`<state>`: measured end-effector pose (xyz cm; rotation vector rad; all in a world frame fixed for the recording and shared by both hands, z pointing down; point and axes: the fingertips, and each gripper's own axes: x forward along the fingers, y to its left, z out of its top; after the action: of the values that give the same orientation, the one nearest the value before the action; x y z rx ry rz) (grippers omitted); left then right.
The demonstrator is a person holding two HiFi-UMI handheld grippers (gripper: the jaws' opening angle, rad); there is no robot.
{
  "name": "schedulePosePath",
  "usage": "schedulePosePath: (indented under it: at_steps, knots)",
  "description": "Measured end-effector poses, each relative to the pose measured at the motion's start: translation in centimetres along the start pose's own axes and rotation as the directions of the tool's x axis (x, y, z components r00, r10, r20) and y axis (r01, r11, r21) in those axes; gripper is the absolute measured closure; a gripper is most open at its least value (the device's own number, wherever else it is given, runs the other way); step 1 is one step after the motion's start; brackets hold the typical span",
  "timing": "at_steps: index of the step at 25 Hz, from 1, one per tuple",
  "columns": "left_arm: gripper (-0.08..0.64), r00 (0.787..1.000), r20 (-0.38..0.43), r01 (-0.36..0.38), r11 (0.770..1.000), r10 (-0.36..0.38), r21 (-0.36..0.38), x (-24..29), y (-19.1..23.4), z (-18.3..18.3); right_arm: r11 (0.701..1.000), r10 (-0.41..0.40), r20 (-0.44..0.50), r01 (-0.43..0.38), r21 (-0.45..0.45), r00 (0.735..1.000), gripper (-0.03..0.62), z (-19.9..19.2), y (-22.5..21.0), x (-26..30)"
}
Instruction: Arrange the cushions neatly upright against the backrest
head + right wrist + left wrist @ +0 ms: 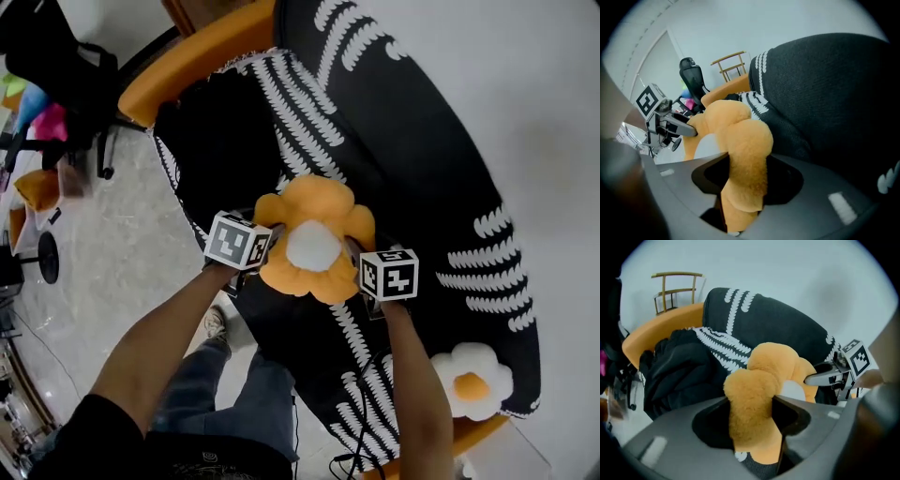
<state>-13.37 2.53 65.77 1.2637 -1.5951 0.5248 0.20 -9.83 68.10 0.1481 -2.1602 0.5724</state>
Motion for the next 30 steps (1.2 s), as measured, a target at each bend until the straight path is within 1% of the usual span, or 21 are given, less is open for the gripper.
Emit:
schedulePosePath:
  at_steps: [5,8,12,15,18,20,26,28,30]
  knots:
    - [0.305,0.998,0.059,0.005,0.992,-0.013,0.128,-5.4,-2.0,6.2,0.996,-0.074,0.108,0.069,0.048,0.991,0.368,4.2,1.1,-6.0]
    - [0.305,0.997,0.079,0.007,0.984,-0.021,0.179,-7.9,-3.3,8.3,0.993,-0.104,0.15,0.095,0.071,0.983,0.368,5.4,1.9,-9.1]
    - [0.305,0.993,0.114,0.01,0.96,-0.043,0.279,-10.6,-4.6,12.2,0.984,-0.16,0.215,0.138,0.111,0.963,0.368,7.9,2.2,-12.3]
    - [0.305,0.989,0.134,0.014,0.942,-0.062,0.335,-11.9,-4.9,14.9,0.977,-0.2,0.257,0.172,0.129,0.945,0.368,9.9,2.3,-13.8]
    - [0.305,0.986,0.139,0.028,0.922,-0.088,0.387,-12.2,-4.8,17.0,0.966,-0.243,0.284,0.206,0.154,0.928,0.368,11.2,2.5,-14.5]
    - [0.305,0.984,0.136,0.044,0.904,-0.112,0.426,-11.9,-4.6,18.4,0.956,-0.277,0.293,0.233,0.178,0.915,0.368,11.9,2.5,-14.6]
    - [0.304,0.978,0.087,0.112,0.835,-0.187,0.539,-9.2,-2.8,22.3,0.913,-0.38,0.297,0.304,0.273,0.876,0.368,13.6,2.0,-12.7]
    - [0.304,0.975,0.073,0.132,0.81,-0.211,0.572,-7.8,-2.3,23.6,0.891,-0.422,0.296,0.333,0.309,0.857,0.368,14.1,1.4,-11.7]
    - [0.304,0.97,0.055,0.155,0.779,-0.235,0.607,-6.1,-1.9,24.7,0.864,-0.468,0.293,0.361,0.352,0.834,0.368,14.3,0.8,-10.6]
